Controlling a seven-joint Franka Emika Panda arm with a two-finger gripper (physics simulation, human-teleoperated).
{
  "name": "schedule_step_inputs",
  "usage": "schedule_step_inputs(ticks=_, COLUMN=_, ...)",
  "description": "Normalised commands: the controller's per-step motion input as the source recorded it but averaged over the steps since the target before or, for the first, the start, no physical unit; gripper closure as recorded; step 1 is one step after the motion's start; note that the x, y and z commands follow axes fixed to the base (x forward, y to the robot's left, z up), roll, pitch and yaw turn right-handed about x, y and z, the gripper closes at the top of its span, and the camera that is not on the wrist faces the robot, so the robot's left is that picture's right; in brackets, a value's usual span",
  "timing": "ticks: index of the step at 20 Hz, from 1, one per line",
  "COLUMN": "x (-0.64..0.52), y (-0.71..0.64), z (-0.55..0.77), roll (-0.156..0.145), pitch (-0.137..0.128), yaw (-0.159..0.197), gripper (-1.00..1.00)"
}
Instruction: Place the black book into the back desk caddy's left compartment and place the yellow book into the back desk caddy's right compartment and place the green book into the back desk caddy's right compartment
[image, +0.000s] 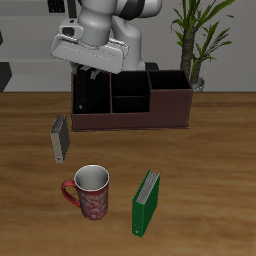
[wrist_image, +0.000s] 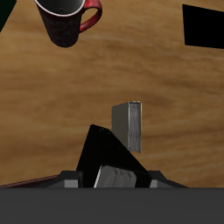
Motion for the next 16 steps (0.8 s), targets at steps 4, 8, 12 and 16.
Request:
schedule_step_inputs(ticks=4, x=-0.46, y=-0.05, z=-0.19, roll=-0.004, pitch=0.048, yaw=0.009, gripper=1.0)
schedule_step_inputs(ticks=8, x=-0.41, y=0.03, z=-0.1, roll=0.026, pitch=0.043, yaw=0.013, gripper=1.0)
schedule_step_inputs(ticks=12, x=-0.41, y=0.04, z=0.06, roll=-0.009, pitch=0.014, yaw=0.025, gripper=1.0)
schedule_step_inputs(ticks=16, x=-0.2, y=-0.03, z=0.12, roll=0.014, pitch=-0.026, yaw=0.021, gripper=1.0)
